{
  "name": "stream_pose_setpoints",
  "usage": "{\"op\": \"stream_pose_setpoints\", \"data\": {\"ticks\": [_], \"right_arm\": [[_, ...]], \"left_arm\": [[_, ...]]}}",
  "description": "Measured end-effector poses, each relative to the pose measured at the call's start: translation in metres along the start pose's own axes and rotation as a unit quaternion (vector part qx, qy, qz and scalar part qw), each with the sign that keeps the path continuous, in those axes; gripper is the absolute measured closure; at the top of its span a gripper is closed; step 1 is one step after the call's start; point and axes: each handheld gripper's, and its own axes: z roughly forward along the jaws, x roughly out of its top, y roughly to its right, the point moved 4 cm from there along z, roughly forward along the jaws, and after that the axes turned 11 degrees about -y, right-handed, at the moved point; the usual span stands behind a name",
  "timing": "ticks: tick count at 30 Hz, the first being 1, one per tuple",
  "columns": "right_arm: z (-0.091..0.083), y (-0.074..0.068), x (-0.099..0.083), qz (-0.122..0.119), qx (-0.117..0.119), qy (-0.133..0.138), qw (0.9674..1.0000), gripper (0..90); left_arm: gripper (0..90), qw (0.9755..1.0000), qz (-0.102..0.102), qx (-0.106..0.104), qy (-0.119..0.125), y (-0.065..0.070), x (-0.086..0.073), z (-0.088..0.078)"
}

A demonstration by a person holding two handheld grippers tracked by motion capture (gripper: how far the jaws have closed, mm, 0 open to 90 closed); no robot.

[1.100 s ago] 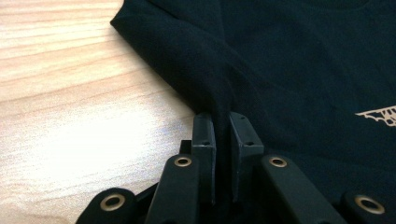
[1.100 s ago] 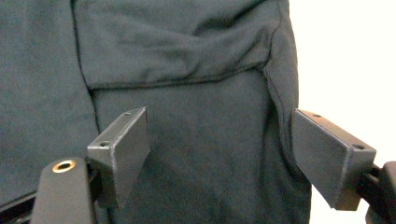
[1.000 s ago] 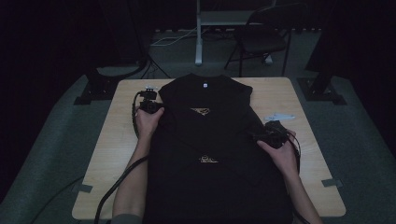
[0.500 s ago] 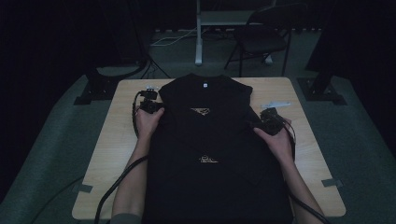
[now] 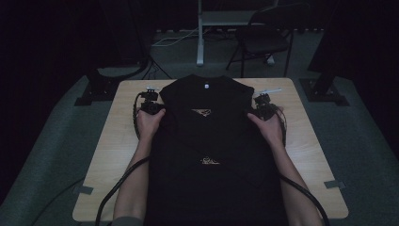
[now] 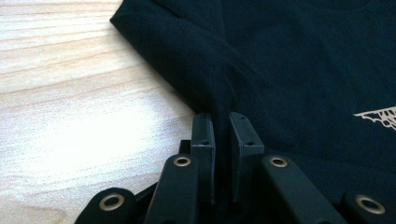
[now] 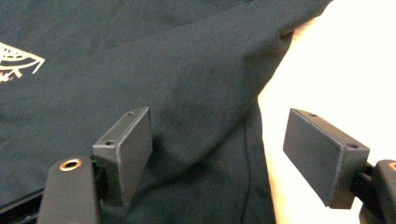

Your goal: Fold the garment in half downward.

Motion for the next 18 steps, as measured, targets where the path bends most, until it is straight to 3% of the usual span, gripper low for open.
{"op": "stream_pose_setpoints", "data": {"ticks": [6,12,15,18], "right_arm": [[0.011,0.003,0.012,0.018,0.012,-0.018,0.9996,25.1],[0.02,0.001,0.023,0.023,0.012,-0.014,0.9996,27.7],[0.021,0.002,0.026,0.028,0.008,-0.011,0.9995,35.6],[0.022,0.003,0.028,0.047,0.025,-0.009,0.9986,43.7]], "left_arm": [[82.6,1.0,-0.004,0.002,-0.001,0.001,-0.001,-0.001],[82.6,1.0,-0.005,0.001,-0.001,0.0,-0.001,-0.001],[82.6,1.0,-0.005,0.0,-0.001,0.0,-0.001,-0.001],[82.5,1.0,-0.008,-0.001,-0.002,0.0,0.0,-0.001]]}}
